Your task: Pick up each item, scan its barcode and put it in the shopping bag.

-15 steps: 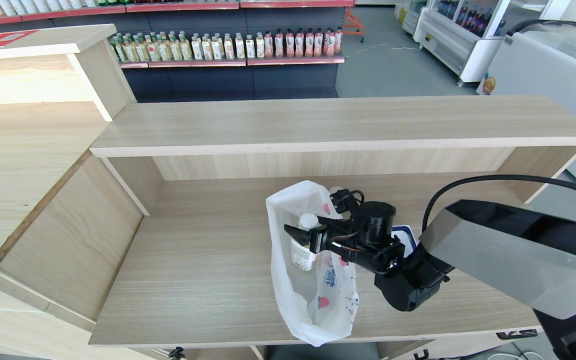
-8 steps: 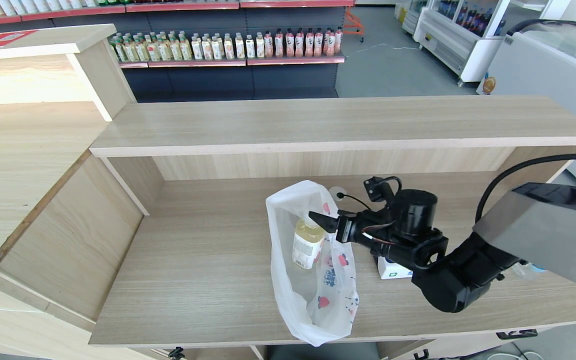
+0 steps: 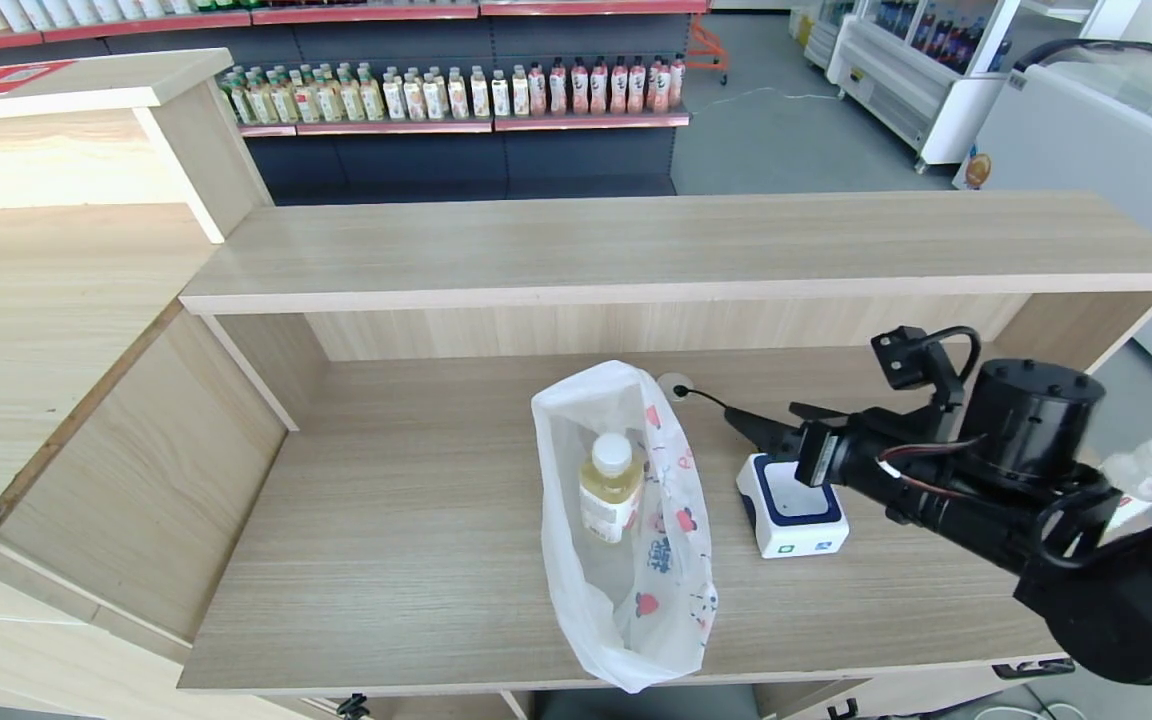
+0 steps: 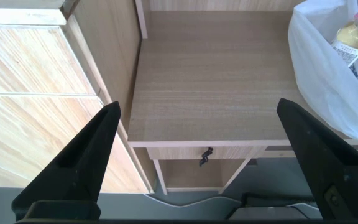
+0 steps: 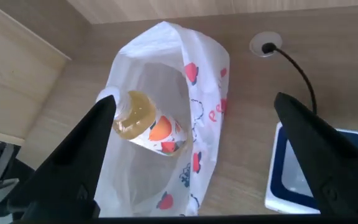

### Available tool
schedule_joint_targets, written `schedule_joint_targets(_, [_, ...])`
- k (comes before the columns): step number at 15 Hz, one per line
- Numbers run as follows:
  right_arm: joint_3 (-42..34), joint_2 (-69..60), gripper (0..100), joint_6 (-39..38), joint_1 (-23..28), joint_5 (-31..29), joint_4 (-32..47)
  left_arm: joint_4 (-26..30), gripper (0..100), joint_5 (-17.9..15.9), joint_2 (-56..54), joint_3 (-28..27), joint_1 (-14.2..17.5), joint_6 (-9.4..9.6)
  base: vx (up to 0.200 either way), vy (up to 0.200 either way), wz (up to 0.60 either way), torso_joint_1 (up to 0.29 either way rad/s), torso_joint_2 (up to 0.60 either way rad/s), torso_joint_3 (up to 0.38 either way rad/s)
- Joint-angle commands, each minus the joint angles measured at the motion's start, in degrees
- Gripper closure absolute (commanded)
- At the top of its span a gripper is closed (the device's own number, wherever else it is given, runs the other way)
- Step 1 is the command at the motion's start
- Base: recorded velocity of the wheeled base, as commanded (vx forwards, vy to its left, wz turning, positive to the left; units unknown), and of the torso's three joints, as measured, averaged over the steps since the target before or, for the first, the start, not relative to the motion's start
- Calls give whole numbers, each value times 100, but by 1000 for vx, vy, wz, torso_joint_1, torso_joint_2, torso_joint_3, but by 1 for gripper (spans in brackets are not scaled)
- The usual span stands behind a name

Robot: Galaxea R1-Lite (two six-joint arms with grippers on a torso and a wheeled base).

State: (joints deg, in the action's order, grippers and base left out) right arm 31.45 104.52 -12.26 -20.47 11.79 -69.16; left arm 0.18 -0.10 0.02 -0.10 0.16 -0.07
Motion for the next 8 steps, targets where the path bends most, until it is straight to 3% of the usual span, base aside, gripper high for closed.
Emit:
schedule_joint_targets(1, [-755,-1329,0,585,632,-107,614,-1,0,1,-2,1,2,-1,0,0,0,0,0,0])
schedule_joint_targets(2, [-965,-1646,0,796,922,-300,948,-1,0,1,-2,1,2,-1,0,0,0,0,0,0])
schedule_joint_targets(3, [-1282,-2120,0,1068,1247,-924,1414,-1,0,1,-2,1,2,-1,0,0,0,0,0,0])
schedule_joint_targets(5, [-1669,-2621,0,1077,1537,-1574,1765,-1,0,1,-2,1,2,-1,0,0,0,0,0,0])
schedule_joint_targets(8, [-2319,-3386,0,1121,1801,-1776,1818,-1,0,1,-2,1,2,-1,0,0,0,0,0,0])
